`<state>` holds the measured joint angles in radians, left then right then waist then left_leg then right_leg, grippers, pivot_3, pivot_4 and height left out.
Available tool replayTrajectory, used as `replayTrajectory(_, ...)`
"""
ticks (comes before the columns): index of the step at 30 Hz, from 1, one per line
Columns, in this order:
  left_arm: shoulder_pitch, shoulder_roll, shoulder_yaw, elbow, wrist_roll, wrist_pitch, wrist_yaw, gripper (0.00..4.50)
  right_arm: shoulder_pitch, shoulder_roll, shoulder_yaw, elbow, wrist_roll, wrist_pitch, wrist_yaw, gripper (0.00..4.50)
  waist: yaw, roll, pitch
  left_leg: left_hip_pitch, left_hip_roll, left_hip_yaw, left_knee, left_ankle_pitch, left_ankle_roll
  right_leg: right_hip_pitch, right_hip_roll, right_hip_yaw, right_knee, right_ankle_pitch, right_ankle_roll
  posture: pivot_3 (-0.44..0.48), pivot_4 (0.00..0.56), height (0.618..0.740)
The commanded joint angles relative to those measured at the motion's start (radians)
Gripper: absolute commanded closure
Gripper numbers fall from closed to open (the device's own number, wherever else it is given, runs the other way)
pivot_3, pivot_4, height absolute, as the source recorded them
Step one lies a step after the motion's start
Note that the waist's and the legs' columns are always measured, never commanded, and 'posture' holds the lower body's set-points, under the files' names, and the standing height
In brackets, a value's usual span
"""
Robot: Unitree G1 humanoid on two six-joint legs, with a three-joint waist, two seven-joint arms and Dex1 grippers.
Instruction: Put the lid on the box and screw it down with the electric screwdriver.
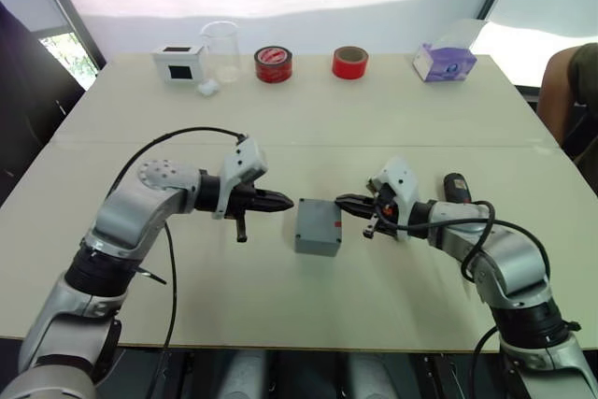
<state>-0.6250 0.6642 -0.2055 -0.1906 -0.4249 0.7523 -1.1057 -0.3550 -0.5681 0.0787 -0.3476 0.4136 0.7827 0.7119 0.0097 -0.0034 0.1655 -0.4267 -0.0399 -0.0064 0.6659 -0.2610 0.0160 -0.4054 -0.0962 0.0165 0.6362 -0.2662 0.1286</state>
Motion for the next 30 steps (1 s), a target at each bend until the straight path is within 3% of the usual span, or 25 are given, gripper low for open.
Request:
replayTrajectory(1, -0.008, 0.000, 0.004, -0.016, 0.000, -0.020, 0.000, 4.50, -0.003, -0.002, -0.002, -0.010, -0.001, -0.020, 0.002, 4.44, 0.000, 0.000, 0.000, 0.000, 0.000, 0.000, 0.000, 0.000, 0.000, 0.000, 0.000, 0.000, 0.000, 0.000, 0.000, 0.000, 0.150, 0.740)
replayTrajectory(4, -0.008, 0.001, 0.004, -0.016, 0.000, -0.020, 0.001, 4.50, -0.002, -0.002, -0.001, -0.010, -0.001, -0.020, 0.002, 3.72, 0.000, 0.000, 0.000, 0.000, 0.000, 0.000, 0.000, 0.000, 0.000, 0.000, 0.000, 0.000, 0.000, 0.000, 0.000, 0.000, 0.150, 0.740)
replayTrajectory(10, -0.010, -0.004, 0.005, -0.018, -0.002, -0.019, 0.003, 4.50, -0.013, -0.004, -0.029, -0.012, 0.011, -0.003, -0.006, 1.63, 0.000, 0.000, 0.000, 0.000, 0.000, 0.000, 0.000, 0.000, 0.000, 0.000, 0.000, 0.000, 0.000, 0.000, 0.000, 0.000, 0.150, 0.740)
replayTrajectory(14, -0.021, -0.029, 0.013, -0.022, -0.022, -0.011, 0.007, 4.50, -0.029, 0.001, -0.093, -0.020, 0.061, 0.043, -0.018, 1.63, 0.001, 0.000, 0.000, 0.000, 0.000, 0.000, 0.000, 0.000, 0.000, 0.000, 0.000, 0.000, 0.000, 0.000, 0.000, 0.000, 0.150, 0.740)
replayTrajectory(19, -0.064, -0.087, 0.019, -0.031, -0.065, 0.004, 0.001, 4.50, -0.102, -0.031, -0.283, -0.036, 0.204, 0.224, -0.076, 1.63, 0.003, 0.000, 0.000, 0.000, 0.000, 0.000, 0.000, 0.000, 0.000, 0.000, 0.000, 0.000, 0.000, 0.000, 0.000, 0.000, 0.150, 0.740)
replayTrajectory(25, -0.084, -0.134, -0.009, -0.054, -0.081, -0.003, 0.001, 4.50, -0.175, -0.234, -0.415, 0.019, 0.262, 0.463, -0.095, 0.05, 0.001, 0.000, 0.000, 0.000, 0.000, 0.000, 0.000, 0.000, 0.000, 0.000, -0.001, 0.000, -0.001, 0.000, 0.000, 0.000, 0.150, 0.740)
replayTrajectory(30, -0.094, -0.172, -0.058, -0.108, -0.077, -0.035, -0.013, 4.50, -0.272, -0.481, -0.347, 0.192, 0.240, 0.822, -0.130, 0.05, 0.001, 0.001, 0.000, 0.000, 0.000, 0.001, 0.000, 0.000, 0.000, 0.000, -0.001, 0.001, -0.001, 0.000, 0.000, 0.000, 0.150, 0.740)
